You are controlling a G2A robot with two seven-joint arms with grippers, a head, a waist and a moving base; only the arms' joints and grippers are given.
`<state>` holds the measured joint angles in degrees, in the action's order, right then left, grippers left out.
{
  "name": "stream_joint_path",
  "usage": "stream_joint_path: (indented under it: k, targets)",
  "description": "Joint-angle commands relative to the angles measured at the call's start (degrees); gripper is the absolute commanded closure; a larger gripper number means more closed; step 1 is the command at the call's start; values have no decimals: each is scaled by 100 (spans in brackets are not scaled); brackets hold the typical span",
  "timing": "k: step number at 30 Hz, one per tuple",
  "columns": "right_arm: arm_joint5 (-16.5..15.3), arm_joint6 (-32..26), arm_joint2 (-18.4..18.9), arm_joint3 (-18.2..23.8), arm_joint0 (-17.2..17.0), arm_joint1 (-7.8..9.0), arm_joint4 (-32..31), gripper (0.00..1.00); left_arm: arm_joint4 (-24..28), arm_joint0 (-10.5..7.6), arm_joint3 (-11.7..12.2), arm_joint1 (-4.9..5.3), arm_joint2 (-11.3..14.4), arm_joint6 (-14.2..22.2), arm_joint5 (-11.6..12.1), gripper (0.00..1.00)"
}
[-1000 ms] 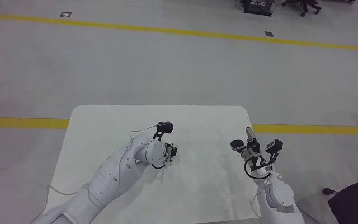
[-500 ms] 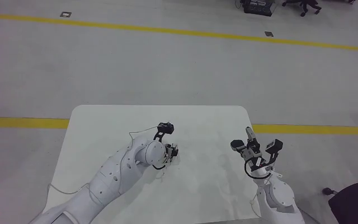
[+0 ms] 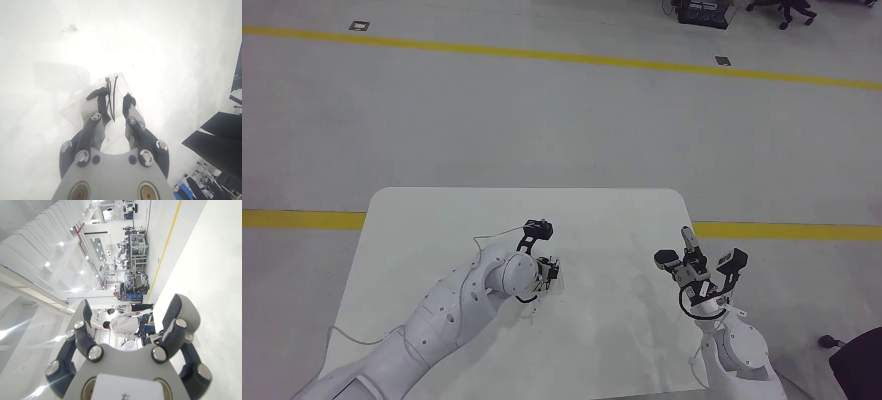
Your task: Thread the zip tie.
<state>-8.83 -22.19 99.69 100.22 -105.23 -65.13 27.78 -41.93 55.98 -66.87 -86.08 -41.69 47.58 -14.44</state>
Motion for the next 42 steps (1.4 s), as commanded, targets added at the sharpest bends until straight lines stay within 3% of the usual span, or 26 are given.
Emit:
stream_joint_path:
  k: [1, 15, 23, 25, 36, 39, 42]
  targets:
    - [0, -1, 0, 0, 0, 0, 0, 0, 17, -9, 25, -2, 13, -17, -4, 81]
    - [0, -1, 0, 0, 0, 0, 0, 0, 98, -35, 82, 7, 75, -118, -36, 80]
    - [0, -1, 0, 0, 0, 0, 0, 0, 114, -42, 69, 25, 93, -113, -49, 89]
    - [0, -1, 0, 0, 0, 0, 0, 0, 118, -43, 51, 30, 98, -105, -57, 100]
    - [0, -1, 0, 0, 0, 0, 0, 0, 77, 14, -211, 97, 61, -35, -94, 100]
    - [0, -1, 0, 0, 0, 0, 0, 0, 52, 20, -170, 110, 74, -2, -81, 100]
    - [0, -1, 0, 0, 0, 0, 0, 0, 56, 11, -121, 110, 108, 8, -54, 73]
